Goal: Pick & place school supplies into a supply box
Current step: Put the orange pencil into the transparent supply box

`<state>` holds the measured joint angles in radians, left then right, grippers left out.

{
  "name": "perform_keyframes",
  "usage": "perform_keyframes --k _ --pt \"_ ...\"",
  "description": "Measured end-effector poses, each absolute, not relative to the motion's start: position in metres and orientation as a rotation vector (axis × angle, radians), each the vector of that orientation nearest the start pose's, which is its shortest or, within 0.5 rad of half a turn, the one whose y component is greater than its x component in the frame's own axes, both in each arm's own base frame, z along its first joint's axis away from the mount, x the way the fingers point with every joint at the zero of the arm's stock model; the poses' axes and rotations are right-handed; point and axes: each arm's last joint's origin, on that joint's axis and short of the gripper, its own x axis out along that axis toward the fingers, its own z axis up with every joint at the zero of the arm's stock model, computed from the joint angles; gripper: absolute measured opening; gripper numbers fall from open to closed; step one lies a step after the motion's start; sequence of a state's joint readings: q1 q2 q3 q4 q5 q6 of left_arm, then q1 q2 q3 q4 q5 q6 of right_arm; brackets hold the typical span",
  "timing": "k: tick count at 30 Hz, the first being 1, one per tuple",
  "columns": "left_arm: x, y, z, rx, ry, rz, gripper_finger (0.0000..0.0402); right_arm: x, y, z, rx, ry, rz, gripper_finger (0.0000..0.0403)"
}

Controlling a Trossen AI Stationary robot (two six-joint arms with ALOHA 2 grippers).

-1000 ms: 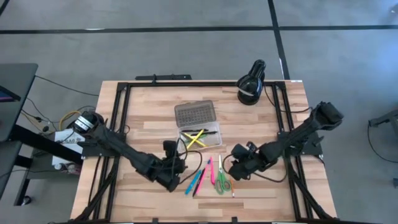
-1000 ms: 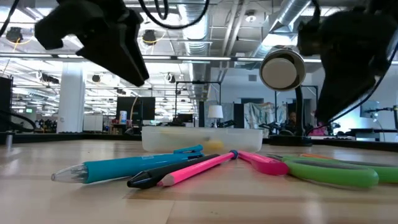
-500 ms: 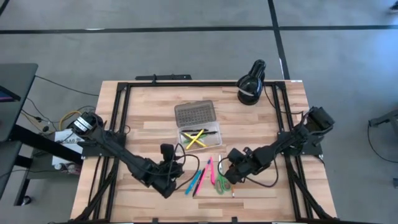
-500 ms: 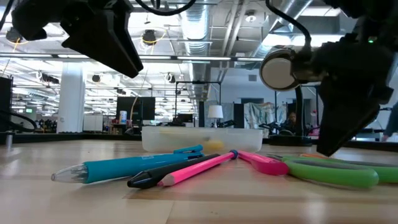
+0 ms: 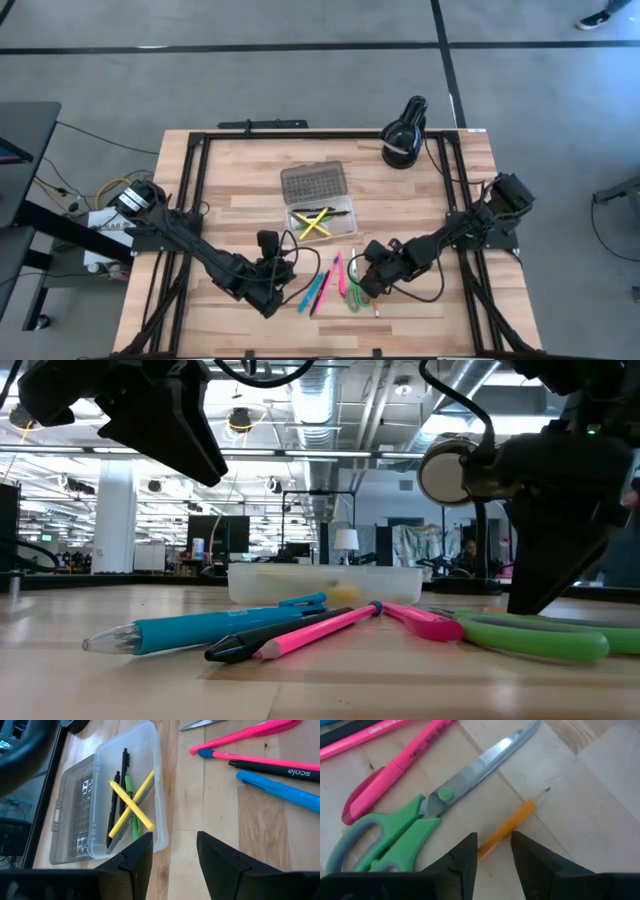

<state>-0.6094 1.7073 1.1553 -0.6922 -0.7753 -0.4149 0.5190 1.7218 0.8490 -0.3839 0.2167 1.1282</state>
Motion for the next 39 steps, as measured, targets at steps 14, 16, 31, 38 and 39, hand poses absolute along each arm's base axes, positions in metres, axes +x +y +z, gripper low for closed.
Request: perform_keyframes --k 14,16,31,38,39 --pt "0.278 -0.169 0.204 0.412 0.889 0.331 0.0148 0.242 0.134 0.121 0.509 1.351 -0.450 0.0118" --pt "0.278 -0.169 0.204 0.412 0.889 0.331 0.0148 0.242 0.132 0.121 0.508 1.369 -0.447 0.0118" --pt "0.278 -0.169 0.204 0.411 0.888 0.331 0.0148 0.246 0.131 0.139 0.426 1.488 -0.483 0.0118" --pt "0.278 -0.169 0.204 0.412 0.888 0.331 0.0148 0.244 0.138 0.137 0.474 1.509 -0.489 0.0118" --pt "0.278 -0.169 0.204 0.412 0.889 0.331 0.0148 0.243 0.139 0.137 0.479 1.509 -0.493 0.0118"
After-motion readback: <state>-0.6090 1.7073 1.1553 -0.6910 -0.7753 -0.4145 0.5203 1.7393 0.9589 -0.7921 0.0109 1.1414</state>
